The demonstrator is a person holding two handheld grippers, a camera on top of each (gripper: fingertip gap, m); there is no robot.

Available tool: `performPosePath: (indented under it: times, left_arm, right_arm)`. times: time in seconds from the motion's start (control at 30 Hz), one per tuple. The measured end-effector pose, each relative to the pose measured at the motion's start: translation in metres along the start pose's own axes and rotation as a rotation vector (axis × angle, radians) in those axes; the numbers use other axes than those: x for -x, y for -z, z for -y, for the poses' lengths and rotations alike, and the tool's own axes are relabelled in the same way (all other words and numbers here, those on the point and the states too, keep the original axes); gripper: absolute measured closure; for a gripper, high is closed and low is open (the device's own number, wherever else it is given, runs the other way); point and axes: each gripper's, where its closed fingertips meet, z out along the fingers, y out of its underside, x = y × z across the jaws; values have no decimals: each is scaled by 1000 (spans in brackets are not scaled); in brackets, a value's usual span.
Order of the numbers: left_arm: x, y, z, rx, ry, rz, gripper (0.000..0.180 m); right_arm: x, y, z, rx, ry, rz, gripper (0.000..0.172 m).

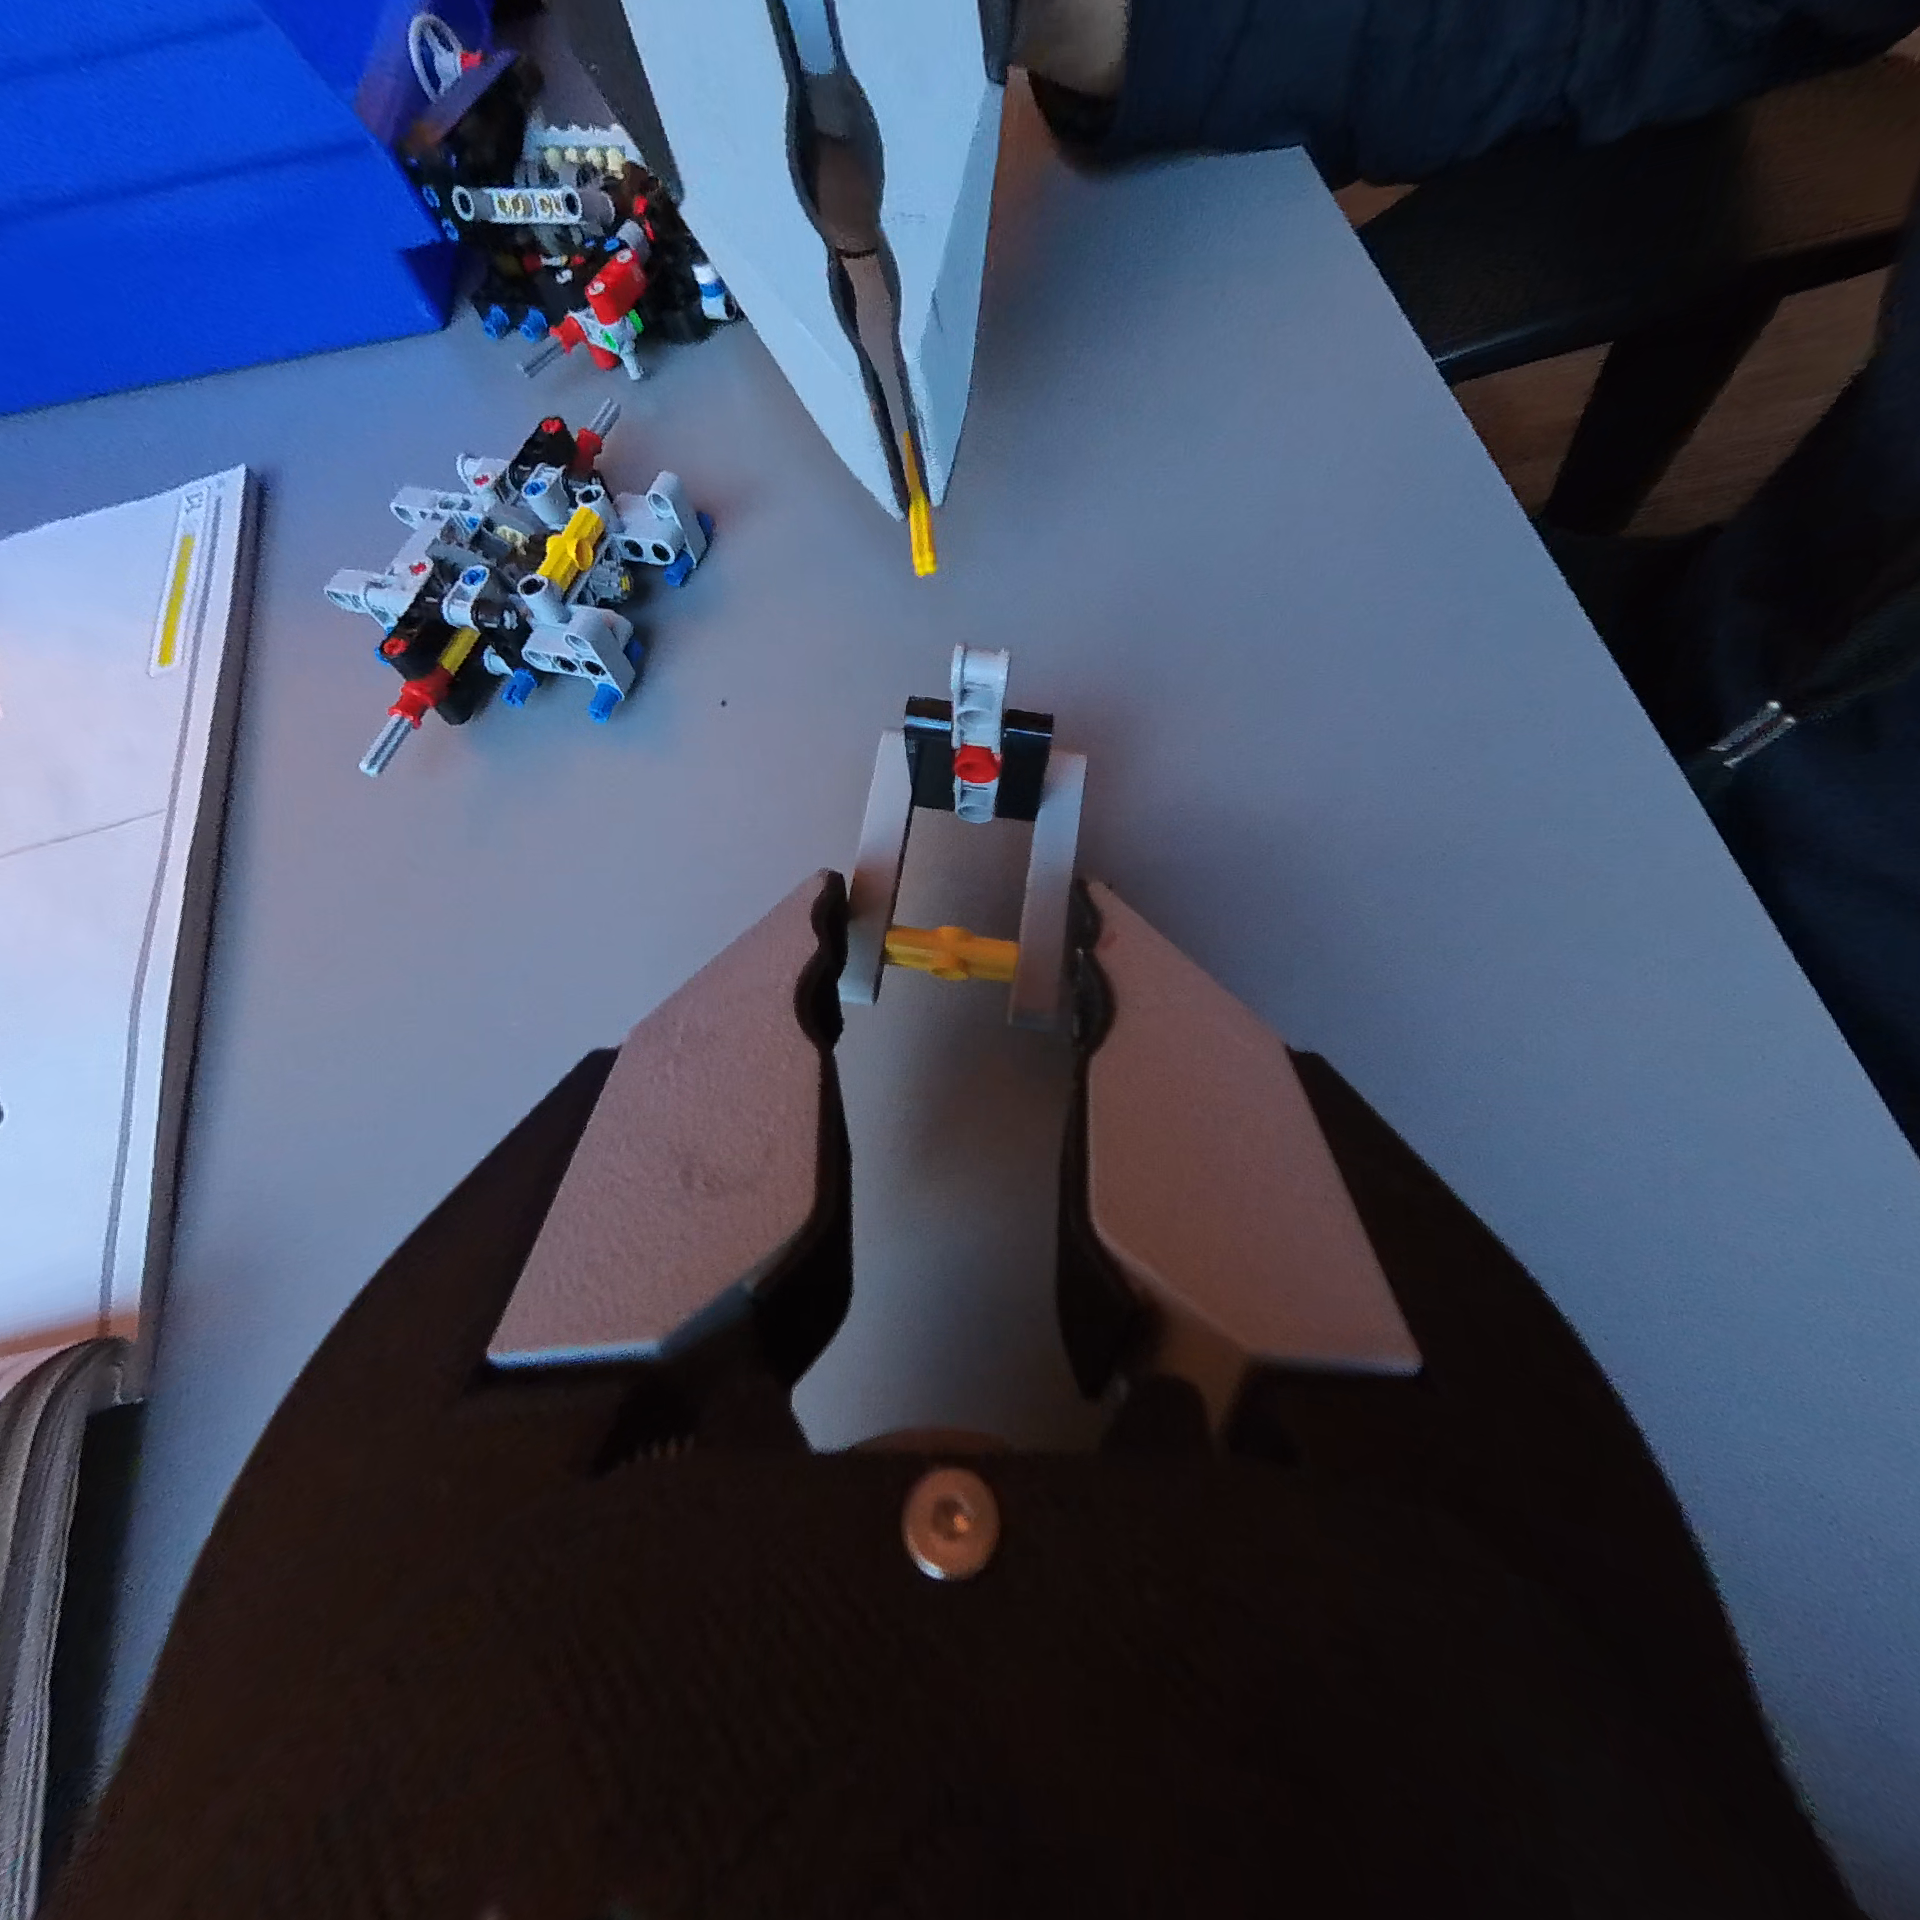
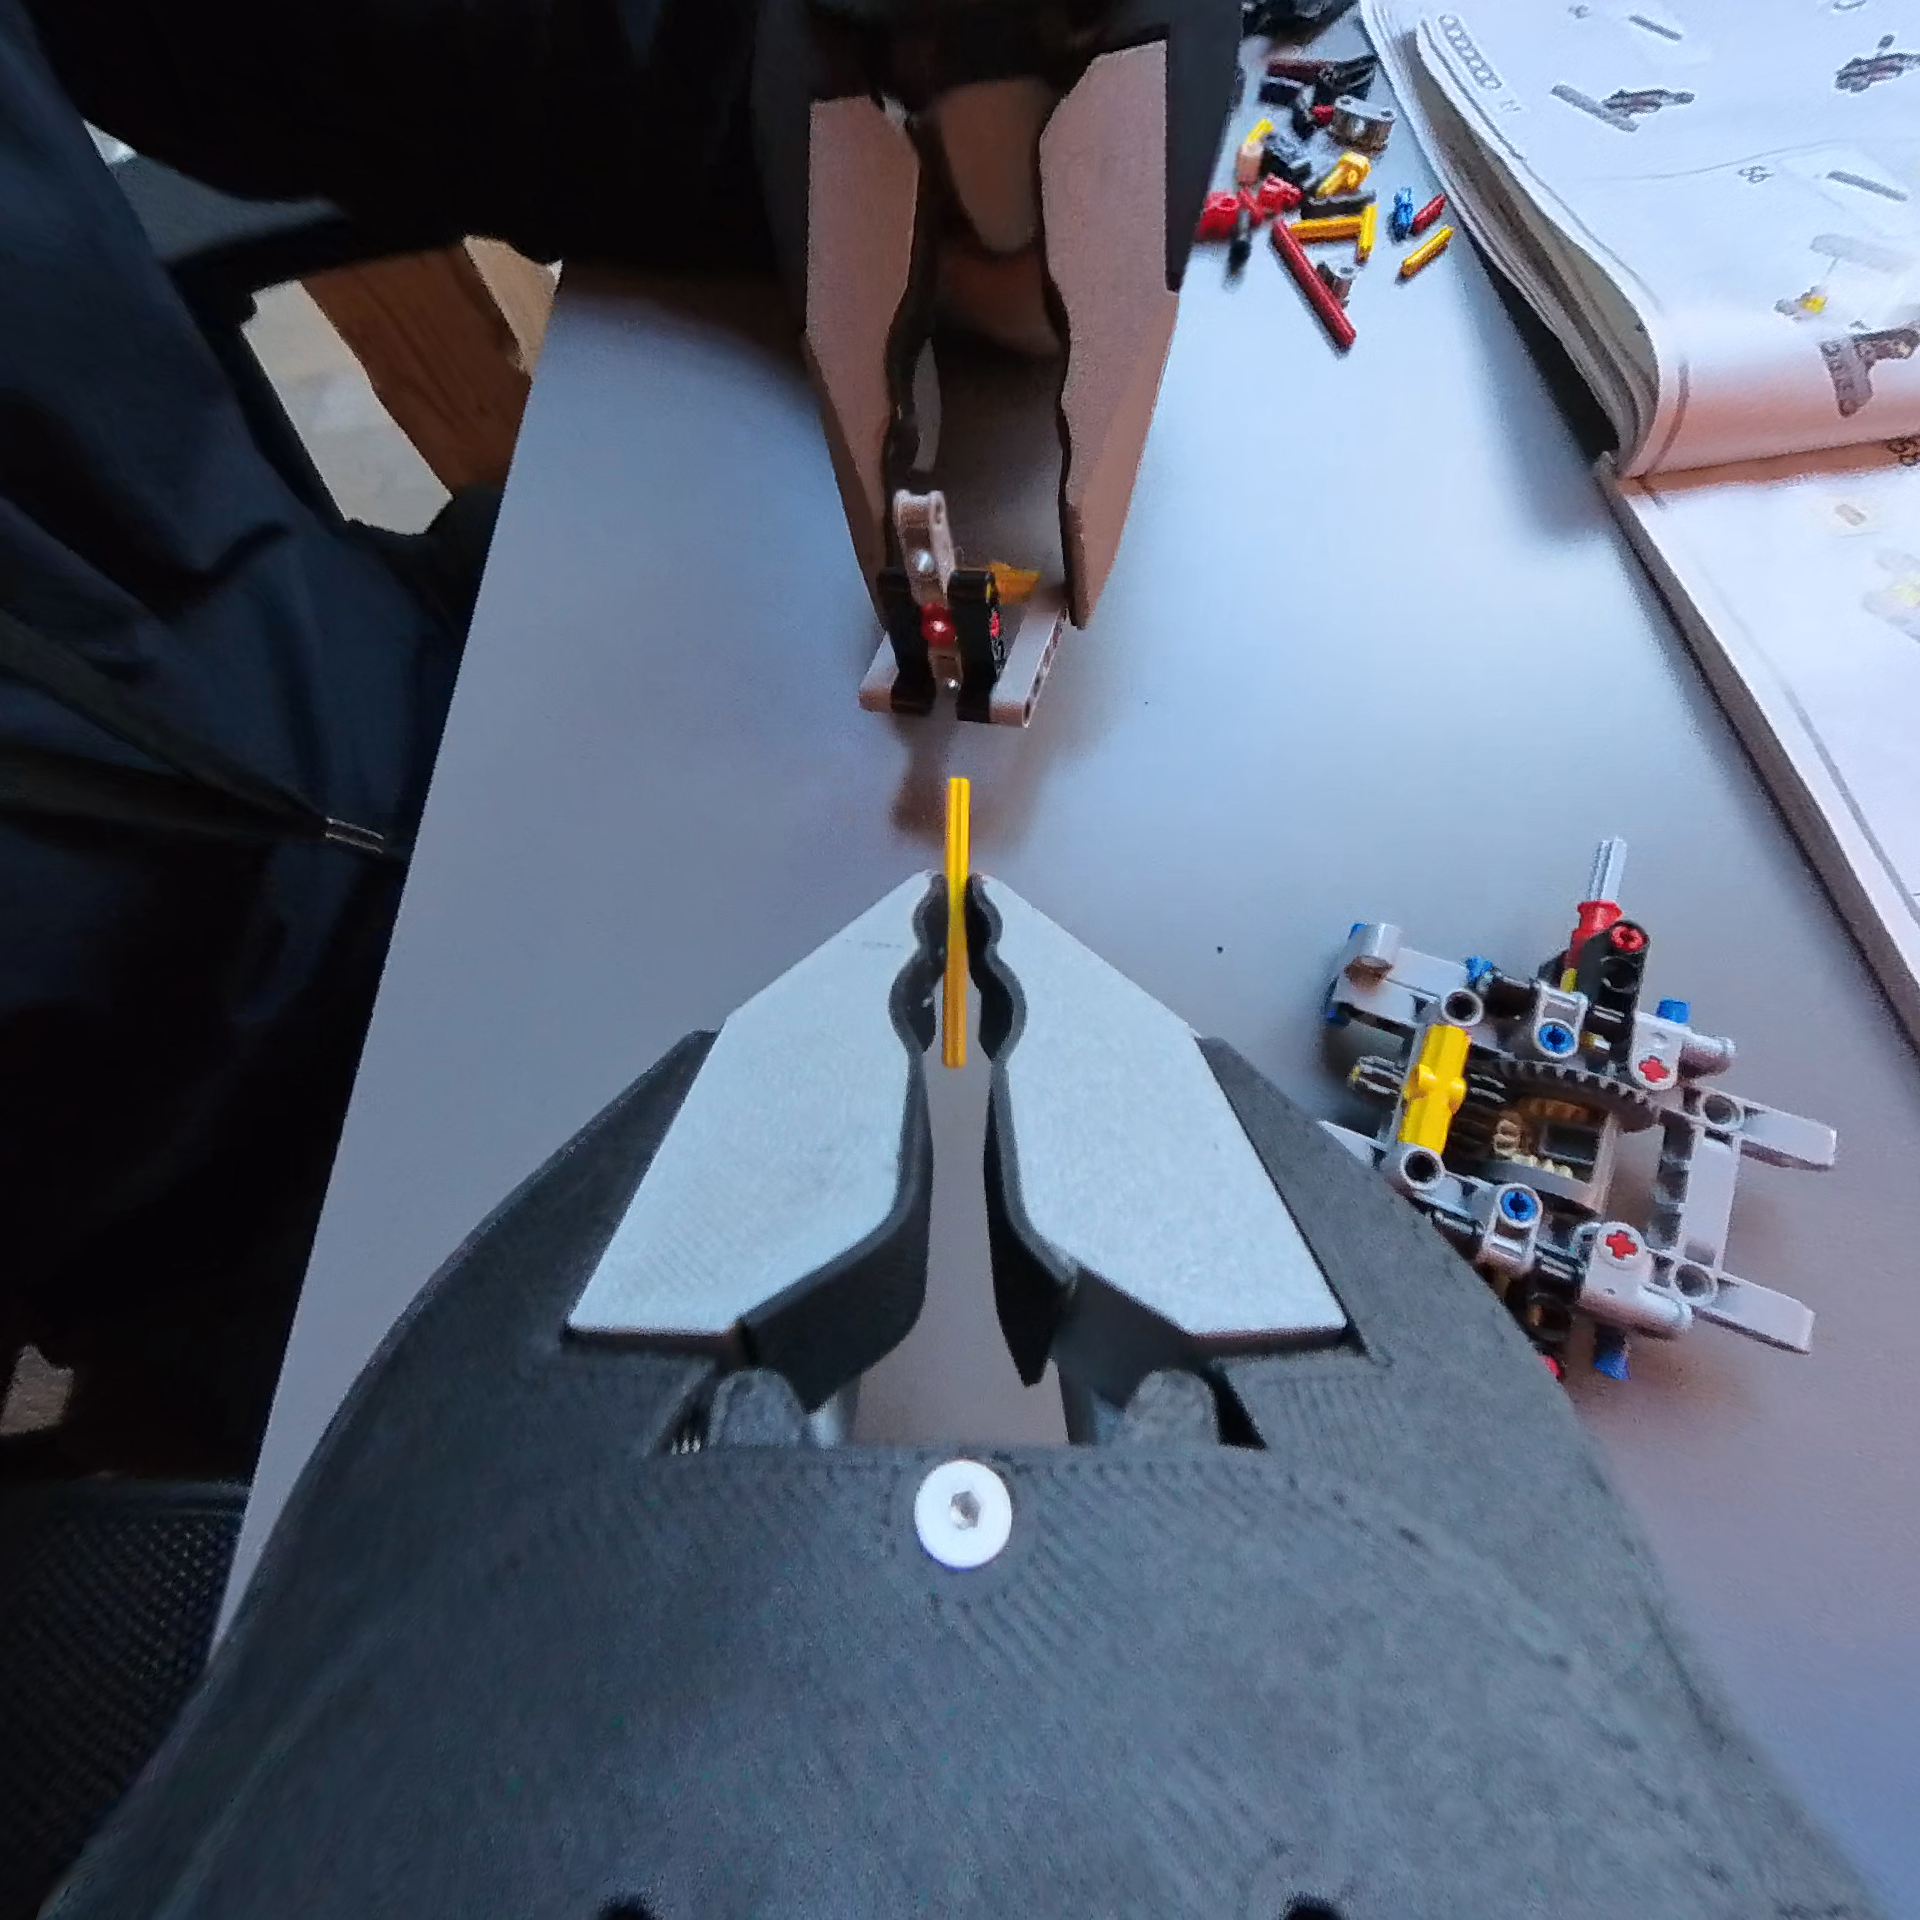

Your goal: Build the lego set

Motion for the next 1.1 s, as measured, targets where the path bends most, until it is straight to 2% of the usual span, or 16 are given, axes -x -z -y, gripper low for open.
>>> performPosePath:
  times: [0.17, 0.3, 0.7, 1.1]
  left_arm:
    - [3, -2, -2, 18, 10, 12, 140]
    - [8, -11, -19, 143, 55, 36, 140]
    - [9, -16, -18, 151, 188, 35, 140]
    - [9, -16, -17, 147, 244, 66, 140]
  right_arm:
    - [1, -4, 2, -4, -43, 19, 172]
    - [-2, -12, -7, 46, -92, 18, 172]
    - [-15, -24, -10, 46, -111, -33, 172]
    - [-17, -36, -19, 99, -131, -18, 172]
